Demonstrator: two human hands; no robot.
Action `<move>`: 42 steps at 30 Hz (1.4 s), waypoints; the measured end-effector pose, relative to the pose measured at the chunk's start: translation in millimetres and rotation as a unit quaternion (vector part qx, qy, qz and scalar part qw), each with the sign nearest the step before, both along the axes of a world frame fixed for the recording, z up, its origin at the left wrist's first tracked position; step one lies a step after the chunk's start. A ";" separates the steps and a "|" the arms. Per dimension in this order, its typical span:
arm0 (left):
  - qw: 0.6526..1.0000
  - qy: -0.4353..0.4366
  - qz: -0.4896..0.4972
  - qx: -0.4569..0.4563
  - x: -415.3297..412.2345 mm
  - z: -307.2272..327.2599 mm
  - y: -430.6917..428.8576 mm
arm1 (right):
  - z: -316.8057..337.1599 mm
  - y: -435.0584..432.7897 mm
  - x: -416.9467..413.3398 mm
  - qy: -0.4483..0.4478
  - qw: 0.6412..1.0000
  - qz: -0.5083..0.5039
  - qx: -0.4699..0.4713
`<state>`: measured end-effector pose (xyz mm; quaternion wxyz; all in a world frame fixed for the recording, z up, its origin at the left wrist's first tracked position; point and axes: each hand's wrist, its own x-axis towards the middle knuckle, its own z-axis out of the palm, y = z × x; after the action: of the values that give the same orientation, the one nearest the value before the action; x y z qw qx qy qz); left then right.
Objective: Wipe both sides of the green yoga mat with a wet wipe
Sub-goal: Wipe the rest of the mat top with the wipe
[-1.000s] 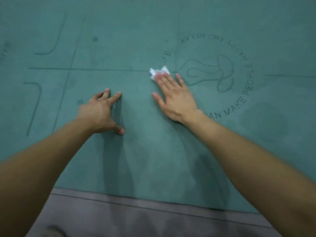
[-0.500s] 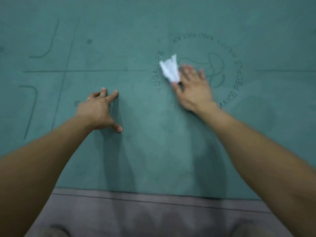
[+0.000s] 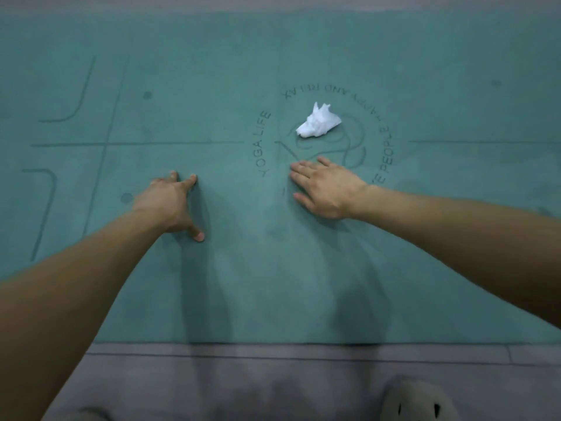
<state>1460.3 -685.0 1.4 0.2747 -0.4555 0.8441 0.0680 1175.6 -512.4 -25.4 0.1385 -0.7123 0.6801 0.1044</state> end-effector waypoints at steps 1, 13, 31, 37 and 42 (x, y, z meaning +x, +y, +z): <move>1.000 0.007 -0.007 -0.008 -8.9 1.8 0.7 | 4.0 2.8 -8.5 0.004 1.000 0.028 0.009; 0.997 0.068 -0.042 0.022 -132.4 8.2 52.2 | 5.7 -43.3 -84.0 -0.052 0.981 -0.009 -0.186; 0.993 0.062 -0.100 -0.008 -112.3 16.2 44.9 | -51.1 -50.1 -65.2 -0.099 0.967 -0.131 -0.193; 0.985 0.029 -0.166 0.025 -115.7 31.0 26.5 | -26.6 -68.3 -61.8 -0.040 0.953 -0.192 -0.229; 0.982 0.078 -0.166 0.035 -88.7 17.1 17.2 | -16.9 -39.8 3.8 -0.072 0.968 -0.131 -0.201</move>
<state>1371.6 -667.8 18.5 0.2313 -0.2924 0.9239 0.0860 1179.4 -552.2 -42.3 0.0538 -0.6362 0.7624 -0.1052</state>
